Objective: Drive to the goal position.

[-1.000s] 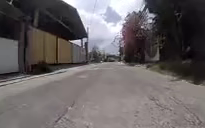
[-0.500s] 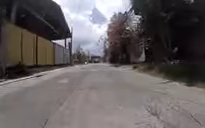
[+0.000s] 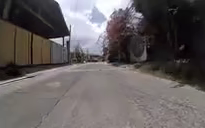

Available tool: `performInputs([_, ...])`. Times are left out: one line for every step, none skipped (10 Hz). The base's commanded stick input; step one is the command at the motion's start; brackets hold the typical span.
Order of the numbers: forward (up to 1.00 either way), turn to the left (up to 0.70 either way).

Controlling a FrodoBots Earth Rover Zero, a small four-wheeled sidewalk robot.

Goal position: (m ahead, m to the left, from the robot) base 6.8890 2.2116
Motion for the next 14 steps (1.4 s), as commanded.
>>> performInputs([1.00,0.00])
performInputs([1.00,0.00])
performInputs([1.00,0.00])
performInputs([1.00,0.00])
performInputs([1.00,0.00])
performInputs([1.00,0.00])
performInputs([1.00,-0.03])
performInputs([1.00,-0.07])
performInputs([1.00,-0.21])
performInputs([1.00,-0.32])
performInputs([1.00,-0.17])
performInputs([1.00,-0.05])
performInputs([1.00,0.00])
performInputs([1.00,0.00])
